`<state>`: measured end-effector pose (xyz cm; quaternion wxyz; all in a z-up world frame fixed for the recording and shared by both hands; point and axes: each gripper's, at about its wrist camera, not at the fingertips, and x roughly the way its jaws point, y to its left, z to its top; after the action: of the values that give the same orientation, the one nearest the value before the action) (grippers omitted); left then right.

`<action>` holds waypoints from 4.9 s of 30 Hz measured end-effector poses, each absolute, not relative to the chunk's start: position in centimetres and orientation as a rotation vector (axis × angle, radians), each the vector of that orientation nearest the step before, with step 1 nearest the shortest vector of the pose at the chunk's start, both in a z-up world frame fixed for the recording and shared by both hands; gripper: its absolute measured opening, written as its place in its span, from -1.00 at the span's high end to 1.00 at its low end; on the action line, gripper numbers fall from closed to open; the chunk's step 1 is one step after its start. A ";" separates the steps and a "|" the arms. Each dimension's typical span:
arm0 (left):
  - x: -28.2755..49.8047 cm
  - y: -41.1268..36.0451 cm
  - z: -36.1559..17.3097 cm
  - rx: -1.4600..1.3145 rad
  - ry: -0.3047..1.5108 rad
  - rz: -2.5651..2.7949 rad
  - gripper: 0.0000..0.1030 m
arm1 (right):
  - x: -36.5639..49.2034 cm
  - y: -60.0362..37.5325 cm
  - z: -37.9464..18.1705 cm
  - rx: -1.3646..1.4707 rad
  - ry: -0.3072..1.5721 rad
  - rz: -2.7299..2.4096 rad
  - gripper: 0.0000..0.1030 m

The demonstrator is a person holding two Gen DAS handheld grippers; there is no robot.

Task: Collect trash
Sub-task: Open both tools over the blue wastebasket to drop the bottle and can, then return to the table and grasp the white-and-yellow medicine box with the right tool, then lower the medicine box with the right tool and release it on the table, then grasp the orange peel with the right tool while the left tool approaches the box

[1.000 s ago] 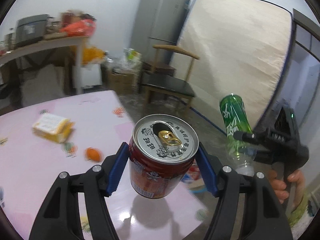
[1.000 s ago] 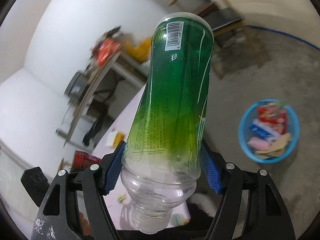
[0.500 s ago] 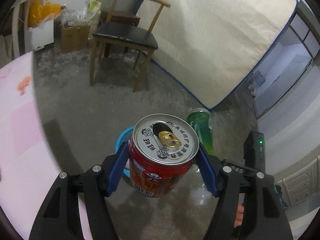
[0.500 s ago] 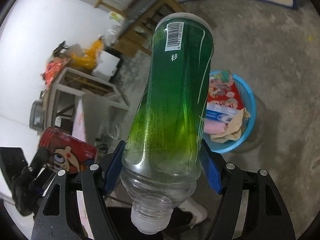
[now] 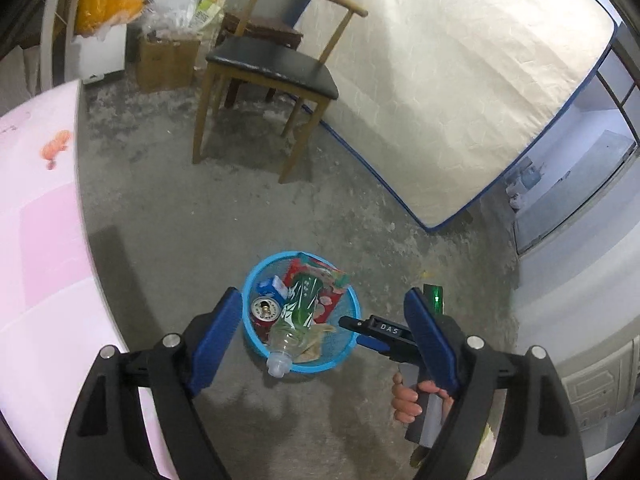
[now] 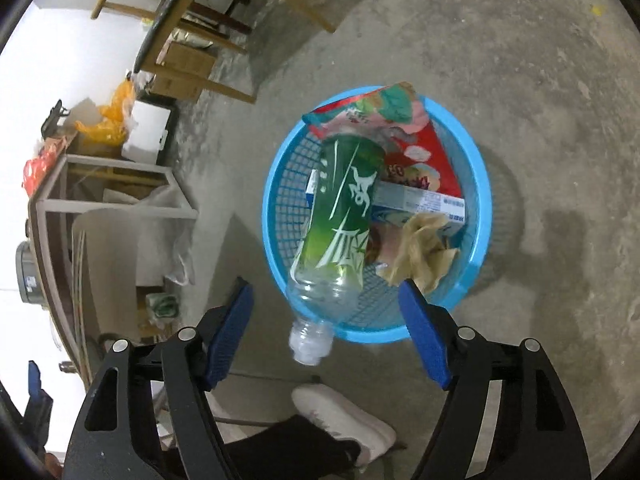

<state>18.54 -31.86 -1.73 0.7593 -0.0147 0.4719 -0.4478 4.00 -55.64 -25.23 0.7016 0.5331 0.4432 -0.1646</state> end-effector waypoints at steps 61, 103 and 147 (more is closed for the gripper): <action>13.2 20.5 -4.3 -0.451 0.764 -0.197 -0.62 | 38.8 1.5 -8.5 -0.352 1.192 0.362 -0.31; 10.8 25.2 -6.4 -0.510 0.787 -0.158 -0.62 | 24.4 0.4 -6.5 0.274 1.490 0.423 -0.54; 15.0 14.4 -4.4 -0.310 0.939 -0.261 -0.79 | 24.3 -16.9 -4.1 0.075 0.981 0.142 -0.60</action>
<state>15.03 14.39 -4.43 0.8720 -0.1484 0.4495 -0.1250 24.25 -16.92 -4.12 0.8790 0.0358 0.4705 0.0683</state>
